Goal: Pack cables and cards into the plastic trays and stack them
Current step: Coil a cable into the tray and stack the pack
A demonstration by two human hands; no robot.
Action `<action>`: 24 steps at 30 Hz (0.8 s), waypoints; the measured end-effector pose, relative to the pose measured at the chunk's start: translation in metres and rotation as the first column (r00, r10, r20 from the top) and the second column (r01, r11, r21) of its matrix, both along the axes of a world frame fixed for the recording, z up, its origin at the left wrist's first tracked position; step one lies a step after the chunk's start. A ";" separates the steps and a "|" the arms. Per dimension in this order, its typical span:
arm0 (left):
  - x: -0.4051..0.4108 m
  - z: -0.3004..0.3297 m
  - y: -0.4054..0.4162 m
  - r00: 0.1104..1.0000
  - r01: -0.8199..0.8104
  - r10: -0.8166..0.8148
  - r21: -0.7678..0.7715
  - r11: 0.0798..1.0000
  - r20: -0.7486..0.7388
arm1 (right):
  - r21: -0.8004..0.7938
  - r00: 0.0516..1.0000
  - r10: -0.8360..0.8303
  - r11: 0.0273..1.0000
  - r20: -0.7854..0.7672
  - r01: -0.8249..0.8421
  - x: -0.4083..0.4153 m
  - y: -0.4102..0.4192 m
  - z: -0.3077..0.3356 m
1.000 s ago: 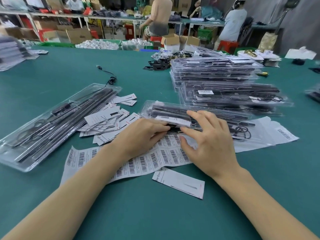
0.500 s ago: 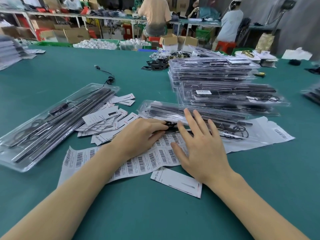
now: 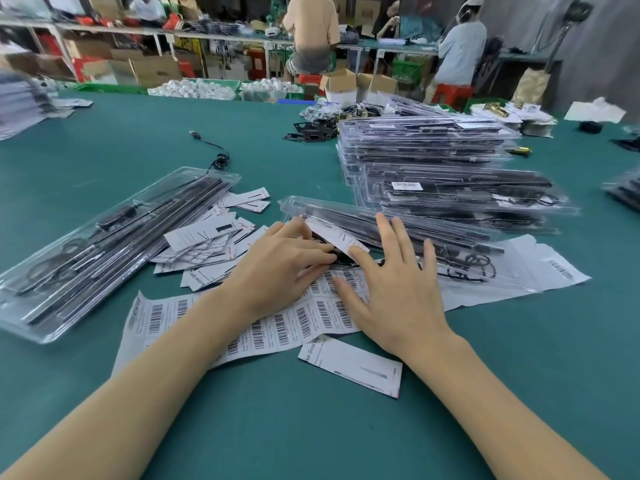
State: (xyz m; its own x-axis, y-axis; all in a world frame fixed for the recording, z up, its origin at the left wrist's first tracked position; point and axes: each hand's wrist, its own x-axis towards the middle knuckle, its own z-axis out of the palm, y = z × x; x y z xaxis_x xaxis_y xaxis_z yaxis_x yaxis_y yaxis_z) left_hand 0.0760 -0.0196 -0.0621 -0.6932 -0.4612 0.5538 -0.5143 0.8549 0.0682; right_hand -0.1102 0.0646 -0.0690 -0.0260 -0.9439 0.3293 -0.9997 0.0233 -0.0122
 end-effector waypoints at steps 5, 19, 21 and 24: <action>-0.001 -0.002 -0.003 0.999 0.049 -0.049 0.035 0.998 -0.001 | -0.002 1.000 -0.010 1.000 0.024 0.010 -0.001 -0.001 -0.002; -0.001 0.001 0.000 0.998 0.058 -0.057 0.068 0.996 -0.020 | 0.018 0.999 -0.031 0.999 0.040 0.030 -0.002 0.002 -0.002; -0.001 0.001 0.001 0.999 0.044 -0.044 0.033 0.998 -0.008 | 0.016 0.999 -0.044 0.999 0.031 0.043 -0.001 0.001 -0.002; -0.002 0.002 0.003 1.000 0.027 -0.027 0.022 0.999 -0.011 | 0.020 0.999 -0.046 0.999 0.026 0.045 -0.001 0.001 -0.001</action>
